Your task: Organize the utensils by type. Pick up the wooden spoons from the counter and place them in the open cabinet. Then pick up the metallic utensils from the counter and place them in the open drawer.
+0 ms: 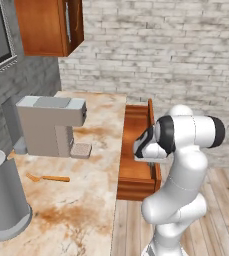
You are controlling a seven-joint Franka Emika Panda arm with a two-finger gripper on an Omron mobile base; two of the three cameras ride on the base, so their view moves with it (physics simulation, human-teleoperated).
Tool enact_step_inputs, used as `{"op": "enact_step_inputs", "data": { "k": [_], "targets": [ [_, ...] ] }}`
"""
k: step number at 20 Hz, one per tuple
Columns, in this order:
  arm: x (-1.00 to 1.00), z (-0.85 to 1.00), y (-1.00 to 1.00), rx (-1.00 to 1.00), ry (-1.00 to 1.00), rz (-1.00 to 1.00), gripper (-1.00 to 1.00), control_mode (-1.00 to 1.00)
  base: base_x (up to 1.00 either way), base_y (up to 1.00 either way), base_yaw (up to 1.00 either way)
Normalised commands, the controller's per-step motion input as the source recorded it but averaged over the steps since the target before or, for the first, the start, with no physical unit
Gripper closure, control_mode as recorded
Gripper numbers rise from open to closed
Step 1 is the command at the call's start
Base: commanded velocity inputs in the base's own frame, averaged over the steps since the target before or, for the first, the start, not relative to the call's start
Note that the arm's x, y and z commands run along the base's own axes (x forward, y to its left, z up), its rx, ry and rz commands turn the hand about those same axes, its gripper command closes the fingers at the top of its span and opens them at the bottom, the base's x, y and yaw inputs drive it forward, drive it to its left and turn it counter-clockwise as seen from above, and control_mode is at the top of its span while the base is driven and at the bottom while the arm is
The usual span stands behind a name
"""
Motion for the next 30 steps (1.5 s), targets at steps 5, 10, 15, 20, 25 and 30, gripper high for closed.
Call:
{"op": "enact_step_inputs", "data": {
  "k": [5,10,15,20,25,30],
  "targets": [
    [0.00,-0.28,0.00,0.00,-0.02,0.02,1.00,-1.00,0.00,0.00,0.00],
    [0.00,-0.29,0.00,0.00,-0.03,0.00,1.00,-1.00,0.00,0.00,0.00],
    [0.00,-0.22,-0.11,0.00,-0.01,0.00,1.00,-1.00,0.00,0.00,0.00],
    [-0.05,-0.07,-0.40,0.00,0.00,0.00,1.00,-1.00,0.00,0.00,0.00],
    [-0.21,0.00,-0.54,0.00,0.00,0.03,1.00,-1.00,0.00,0.00,0.00],
    [-0.22,0.00,-0.62,0.00,0.00,0.07,1.00,-1.00,0.00,0.00,0.00]
  ]
}}
